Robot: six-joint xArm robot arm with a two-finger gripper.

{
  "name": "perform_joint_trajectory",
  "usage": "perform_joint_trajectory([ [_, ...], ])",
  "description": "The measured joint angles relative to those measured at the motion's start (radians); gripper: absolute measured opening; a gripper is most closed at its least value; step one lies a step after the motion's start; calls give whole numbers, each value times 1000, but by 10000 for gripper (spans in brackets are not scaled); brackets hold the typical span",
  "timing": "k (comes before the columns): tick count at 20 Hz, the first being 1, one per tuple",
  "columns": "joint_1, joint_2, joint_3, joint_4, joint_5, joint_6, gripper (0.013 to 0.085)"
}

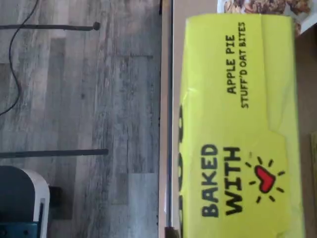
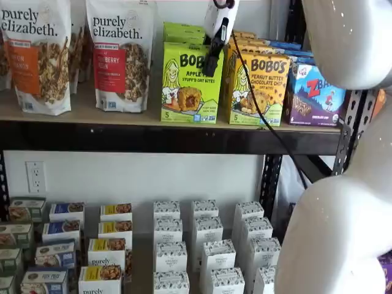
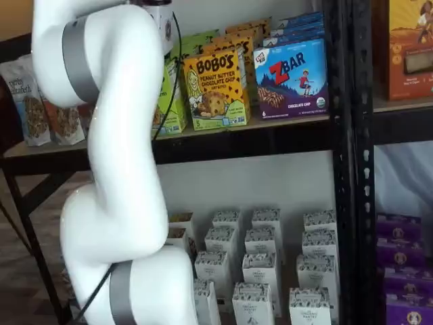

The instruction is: Pick the green box on the top shelf, the fourth from the left

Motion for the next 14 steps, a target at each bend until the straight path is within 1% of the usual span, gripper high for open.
perform_joint_trajectory([
  [9, -6, -5, 7, 2, -6, -6, 450],
  [10, -7, -10, 14, 2, -15, -7, 410],
  [11, -7, -15, 21, 3, -24, -8, 410],
  [12, -7, -20, 29, 5, -34, -8, 370],
  [13, -7, -22, 31, 6, -37, -9, 370],
  [14, -7, -22, 31, 6, -36, -9, 330],
])
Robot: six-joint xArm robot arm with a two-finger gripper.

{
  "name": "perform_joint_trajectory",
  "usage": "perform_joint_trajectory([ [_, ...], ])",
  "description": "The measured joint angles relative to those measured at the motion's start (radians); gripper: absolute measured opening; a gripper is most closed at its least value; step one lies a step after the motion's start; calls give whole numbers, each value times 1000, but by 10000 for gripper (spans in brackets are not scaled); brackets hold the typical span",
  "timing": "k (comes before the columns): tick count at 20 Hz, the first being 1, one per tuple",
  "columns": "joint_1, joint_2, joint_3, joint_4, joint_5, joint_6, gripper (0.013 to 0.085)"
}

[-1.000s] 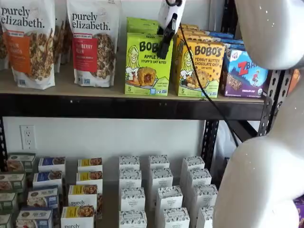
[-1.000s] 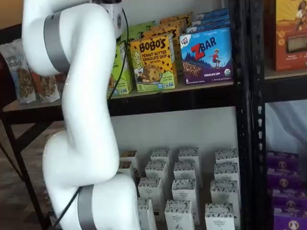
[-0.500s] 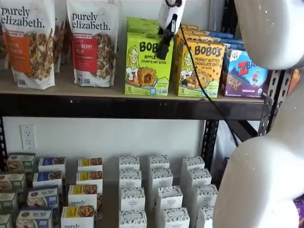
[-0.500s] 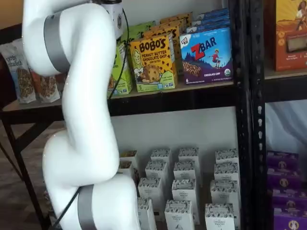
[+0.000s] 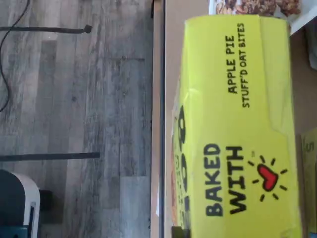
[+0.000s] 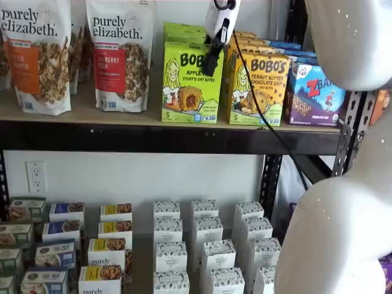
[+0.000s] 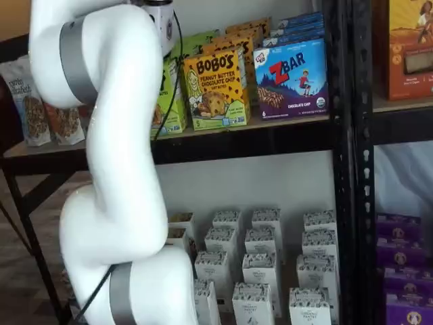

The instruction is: Pick the green box on the top shelf, the fourth from the left

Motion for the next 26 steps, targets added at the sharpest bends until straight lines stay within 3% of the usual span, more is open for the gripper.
perform_joint_trajectory([
  [1, 0, 1, -1, 1, 1, 0, 330],
  [3, -1, 3, -3, 4, 4, 0, 250],
  [15, -4, 12, -33, 33, 37, 5, 250],
  [26, 3, -17, -83, 21, 149, 30, 250],
])
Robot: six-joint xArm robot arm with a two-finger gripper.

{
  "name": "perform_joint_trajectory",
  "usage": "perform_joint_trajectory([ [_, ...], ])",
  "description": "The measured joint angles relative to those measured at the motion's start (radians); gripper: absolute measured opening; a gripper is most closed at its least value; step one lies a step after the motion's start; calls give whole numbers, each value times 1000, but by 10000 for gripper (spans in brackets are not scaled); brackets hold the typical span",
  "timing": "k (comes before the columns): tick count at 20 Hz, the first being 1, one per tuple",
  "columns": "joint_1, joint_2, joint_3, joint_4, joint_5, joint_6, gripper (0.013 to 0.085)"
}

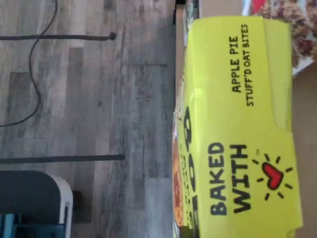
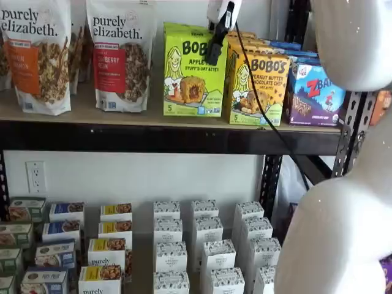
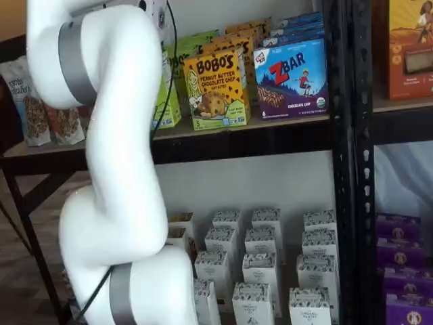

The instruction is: Pick the green box on the top shelf, the fourth from the left

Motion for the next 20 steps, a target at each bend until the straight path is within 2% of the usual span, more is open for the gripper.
perform_joint_trajectory([
  [5, -13, -58, 35, -9, 43, -7, 250],
  [11, -29, -148, 120, -43, 62, -29, 250],
  [20, -88, -278, 249, -42, 68, -85, 250],
])
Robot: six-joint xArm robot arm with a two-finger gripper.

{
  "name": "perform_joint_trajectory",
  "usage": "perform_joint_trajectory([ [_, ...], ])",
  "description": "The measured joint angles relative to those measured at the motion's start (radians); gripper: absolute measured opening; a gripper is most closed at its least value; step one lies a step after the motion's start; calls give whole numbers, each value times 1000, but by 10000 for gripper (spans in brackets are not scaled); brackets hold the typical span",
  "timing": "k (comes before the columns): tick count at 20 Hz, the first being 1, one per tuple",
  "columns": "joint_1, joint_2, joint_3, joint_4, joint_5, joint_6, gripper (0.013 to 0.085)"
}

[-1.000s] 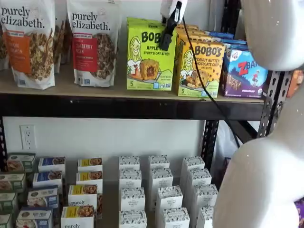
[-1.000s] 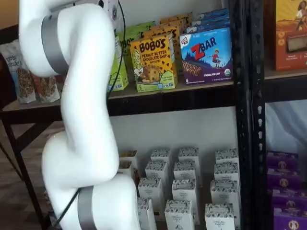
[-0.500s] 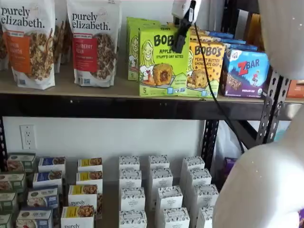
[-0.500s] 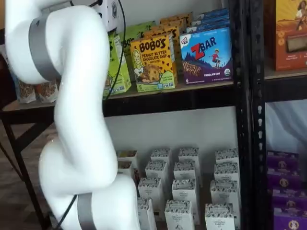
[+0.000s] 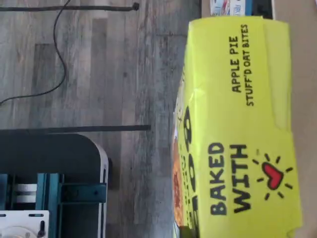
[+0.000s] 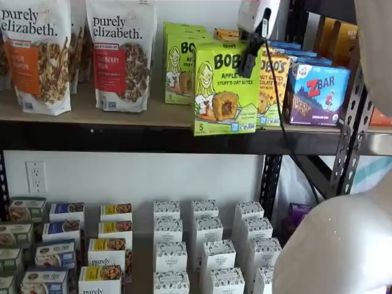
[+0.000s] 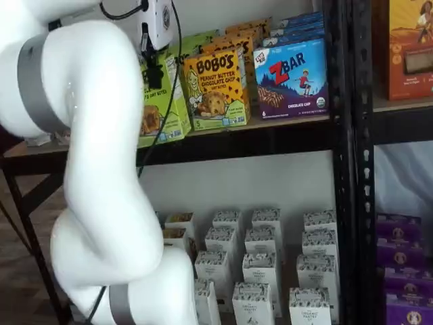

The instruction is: Pick the green box on the top shelf, the fourth from the left

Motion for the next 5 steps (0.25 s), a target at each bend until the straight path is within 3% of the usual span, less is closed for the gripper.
perform_joint_trajectory([
  [5, -54, -75, 59, 24, 24, -43, 250],
])
